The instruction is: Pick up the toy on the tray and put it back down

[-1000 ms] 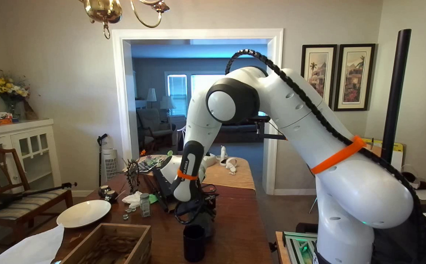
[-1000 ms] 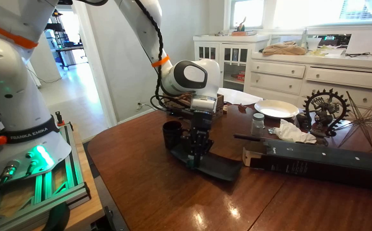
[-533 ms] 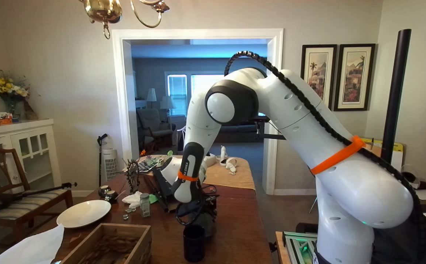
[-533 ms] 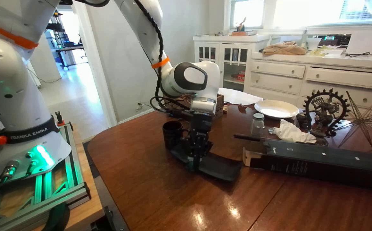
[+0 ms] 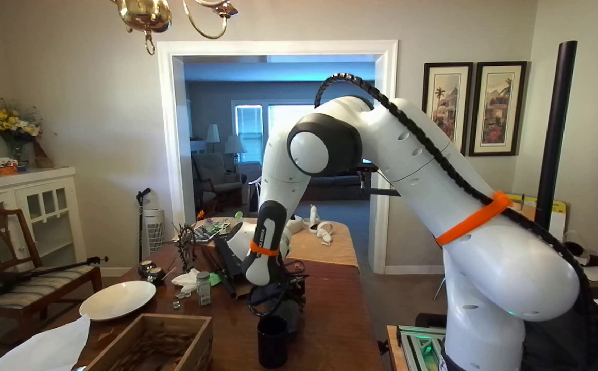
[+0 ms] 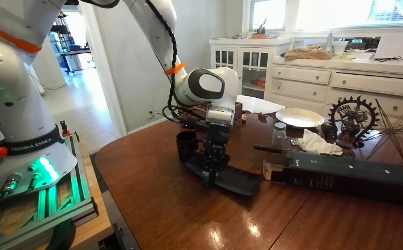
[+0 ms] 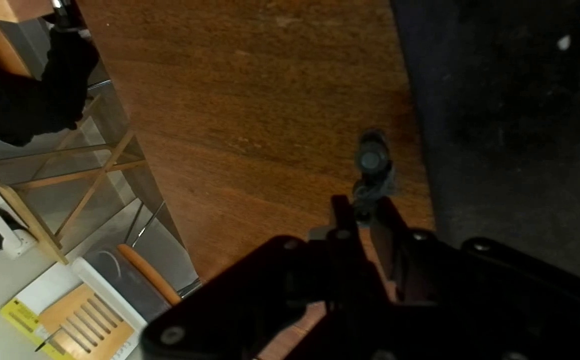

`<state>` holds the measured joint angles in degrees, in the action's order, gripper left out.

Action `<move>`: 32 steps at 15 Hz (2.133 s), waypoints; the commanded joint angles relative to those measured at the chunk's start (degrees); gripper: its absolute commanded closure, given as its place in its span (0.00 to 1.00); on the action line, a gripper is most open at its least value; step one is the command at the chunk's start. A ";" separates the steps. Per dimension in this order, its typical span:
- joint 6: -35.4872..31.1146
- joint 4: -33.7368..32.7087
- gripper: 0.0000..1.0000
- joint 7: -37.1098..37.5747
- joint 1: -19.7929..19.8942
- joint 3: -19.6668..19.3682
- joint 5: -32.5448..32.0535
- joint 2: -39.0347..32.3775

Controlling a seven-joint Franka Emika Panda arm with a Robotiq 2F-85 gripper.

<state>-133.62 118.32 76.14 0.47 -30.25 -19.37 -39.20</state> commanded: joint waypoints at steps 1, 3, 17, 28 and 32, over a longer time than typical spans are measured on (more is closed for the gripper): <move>1.52 -1.57 0.96 2.48 1.75 0.62 0.14 -2.03; 3.37 -2.38 0.96 2.89 2.89 0.99 1.33 -2.52; 7.07 -4.91 0.96 2.09 8.90 4.36 7.53 -0.60; 10.73 -10.81 0.96 3.62 8.56 6.94 13.66 -1.57; 13.23 -12.26 0.96 4.66 8.36 7.57 12.97 -2.49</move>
<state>-123.15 107.97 79.52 8.60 -23.44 -6.92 -40.39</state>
